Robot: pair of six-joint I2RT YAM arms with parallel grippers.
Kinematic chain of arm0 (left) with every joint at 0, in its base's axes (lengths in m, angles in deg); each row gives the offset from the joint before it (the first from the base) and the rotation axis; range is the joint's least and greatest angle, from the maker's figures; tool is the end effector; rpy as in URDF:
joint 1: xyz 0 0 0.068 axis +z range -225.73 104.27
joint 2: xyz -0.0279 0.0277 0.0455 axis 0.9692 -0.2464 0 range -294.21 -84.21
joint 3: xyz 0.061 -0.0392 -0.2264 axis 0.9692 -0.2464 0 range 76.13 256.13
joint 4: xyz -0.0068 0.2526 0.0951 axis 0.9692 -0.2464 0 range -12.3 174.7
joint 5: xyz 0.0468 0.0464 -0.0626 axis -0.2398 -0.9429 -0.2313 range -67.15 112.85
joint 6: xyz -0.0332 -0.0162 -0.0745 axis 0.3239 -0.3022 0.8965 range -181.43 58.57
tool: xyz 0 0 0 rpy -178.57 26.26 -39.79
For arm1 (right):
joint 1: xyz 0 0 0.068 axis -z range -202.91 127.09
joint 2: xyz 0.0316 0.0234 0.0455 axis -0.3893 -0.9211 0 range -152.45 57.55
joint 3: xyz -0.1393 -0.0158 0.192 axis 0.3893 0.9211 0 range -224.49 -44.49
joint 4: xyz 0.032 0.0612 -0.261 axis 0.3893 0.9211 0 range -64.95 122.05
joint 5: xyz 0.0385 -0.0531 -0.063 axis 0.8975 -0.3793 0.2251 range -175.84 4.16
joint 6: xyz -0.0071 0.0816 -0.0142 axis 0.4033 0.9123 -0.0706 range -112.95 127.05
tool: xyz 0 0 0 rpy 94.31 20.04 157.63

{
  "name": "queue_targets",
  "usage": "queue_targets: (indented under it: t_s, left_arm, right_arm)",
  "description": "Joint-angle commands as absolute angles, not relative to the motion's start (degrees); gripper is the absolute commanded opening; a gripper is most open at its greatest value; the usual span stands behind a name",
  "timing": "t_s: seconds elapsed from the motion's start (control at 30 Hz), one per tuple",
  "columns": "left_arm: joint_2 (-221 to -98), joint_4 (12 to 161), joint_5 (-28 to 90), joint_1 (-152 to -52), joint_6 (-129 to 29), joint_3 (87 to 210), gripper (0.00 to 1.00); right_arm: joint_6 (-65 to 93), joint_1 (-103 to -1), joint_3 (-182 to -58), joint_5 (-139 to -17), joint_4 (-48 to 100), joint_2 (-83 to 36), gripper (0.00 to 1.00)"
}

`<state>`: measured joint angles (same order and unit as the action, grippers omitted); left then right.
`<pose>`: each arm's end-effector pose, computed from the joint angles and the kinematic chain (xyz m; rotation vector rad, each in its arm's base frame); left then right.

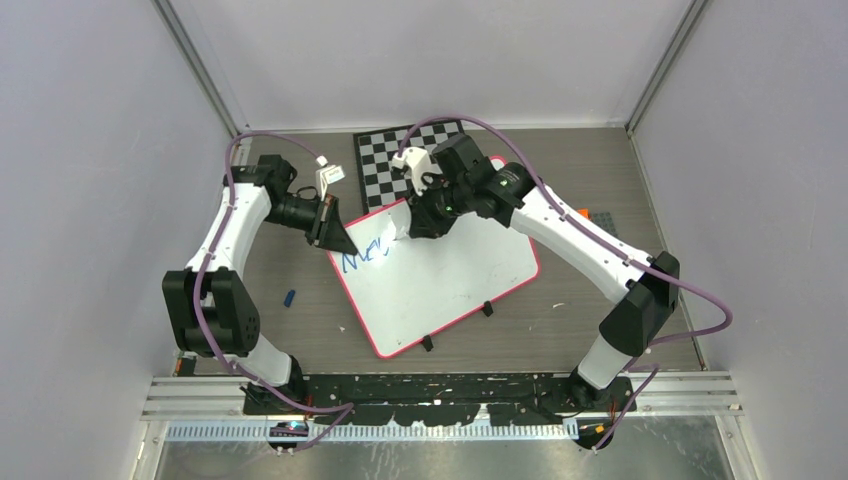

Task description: Write a sentence on the whiteboard

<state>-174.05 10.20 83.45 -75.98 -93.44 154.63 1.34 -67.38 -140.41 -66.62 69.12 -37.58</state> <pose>0.2879 -0.0645 0.2406 0.7318 2.3432 -1.3550 0.2667 0.2954 0.3059 -1.1676 2.0829 0.7218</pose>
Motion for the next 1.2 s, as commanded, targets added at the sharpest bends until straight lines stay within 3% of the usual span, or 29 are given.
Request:
queue_targets:
  t_s: [0.0,0.53,1.17]
  left_arm:
    - [-172.3,14.5,78.8,-75.2,-95.6,154.4,0.0]
    - [-172.3,14.8,78.4,-75.2,-95.5,154.3,0.0]
    - [-172.2,15.0,77.9,-75.2,-95.7,153.9,0.0]
  right_arm:
    - [-0.8,-65.5,-140.8,-69.1,68.8,-36.3,0.0]
    - [0.3,-64.8,-146.1,-67.8,68.9,-38.6,0.0]
    - [0.1,-67.7,-141.8,-67.7,68.4,-38.8,0.0]
